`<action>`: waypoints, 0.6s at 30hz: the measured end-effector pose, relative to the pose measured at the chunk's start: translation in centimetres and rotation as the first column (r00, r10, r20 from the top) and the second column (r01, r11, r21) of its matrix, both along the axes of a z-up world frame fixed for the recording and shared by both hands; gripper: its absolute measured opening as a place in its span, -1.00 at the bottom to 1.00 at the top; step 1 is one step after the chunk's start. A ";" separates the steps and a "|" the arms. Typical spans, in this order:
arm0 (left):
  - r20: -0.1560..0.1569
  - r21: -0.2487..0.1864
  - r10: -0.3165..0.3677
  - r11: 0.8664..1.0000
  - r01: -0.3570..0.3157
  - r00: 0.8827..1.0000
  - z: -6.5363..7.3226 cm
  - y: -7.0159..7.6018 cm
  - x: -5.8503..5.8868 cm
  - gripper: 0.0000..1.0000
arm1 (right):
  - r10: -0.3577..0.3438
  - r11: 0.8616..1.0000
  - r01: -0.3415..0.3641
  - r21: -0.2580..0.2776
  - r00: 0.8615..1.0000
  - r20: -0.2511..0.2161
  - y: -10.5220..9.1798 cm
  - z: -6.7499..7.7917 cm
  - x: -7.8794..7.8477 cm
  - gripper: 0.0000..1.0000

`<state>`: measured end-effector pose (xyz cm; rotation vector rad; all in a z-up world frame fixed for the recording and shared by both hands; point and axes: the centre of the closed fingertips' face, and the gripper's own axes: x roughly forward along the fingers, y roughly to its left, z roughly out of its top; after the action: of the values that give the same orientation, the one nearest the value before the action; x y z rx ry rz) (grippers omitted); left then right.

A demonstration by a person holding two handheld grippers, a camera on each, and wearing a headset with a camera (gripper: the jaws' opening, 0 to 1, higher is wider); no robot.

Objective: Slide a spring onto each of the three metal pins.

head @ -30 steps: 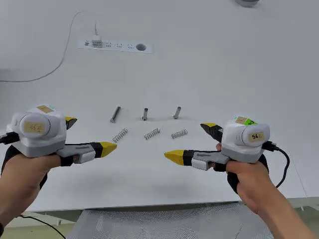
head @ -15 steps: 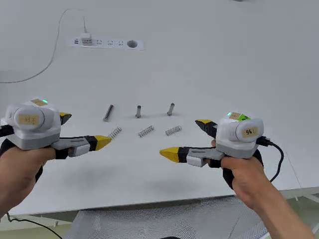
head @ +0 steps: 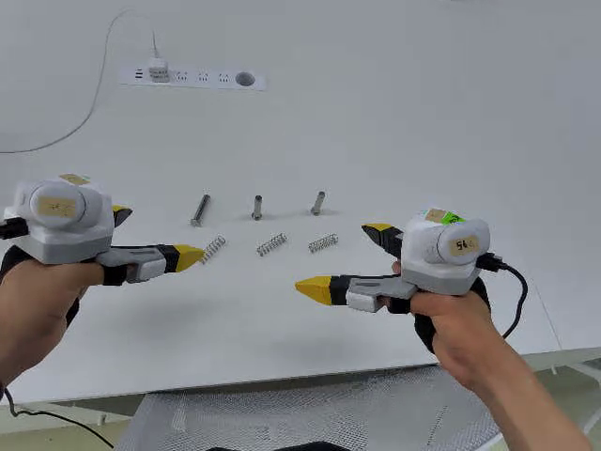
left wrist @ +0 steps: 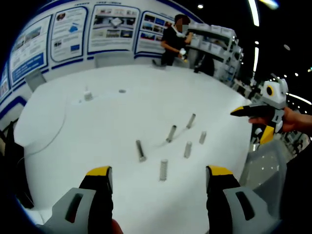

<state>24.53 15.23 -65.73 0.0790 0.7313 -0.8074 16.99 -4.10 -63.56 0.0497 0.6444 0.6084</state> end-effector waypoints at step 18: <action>0.009 0.024 -0.022 0.999 0.022 1.000 -0.7 -1.2 3.6 0.56 | -0.008 1.000 0.008 -0.003 1.000 0.001 0.0 0.2 -0.1 0.87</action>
<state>28.17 14.06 -66.41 0.1120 0.7325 -0.8188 16.92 -4.15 -63.39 0.0490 0.6440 0.5994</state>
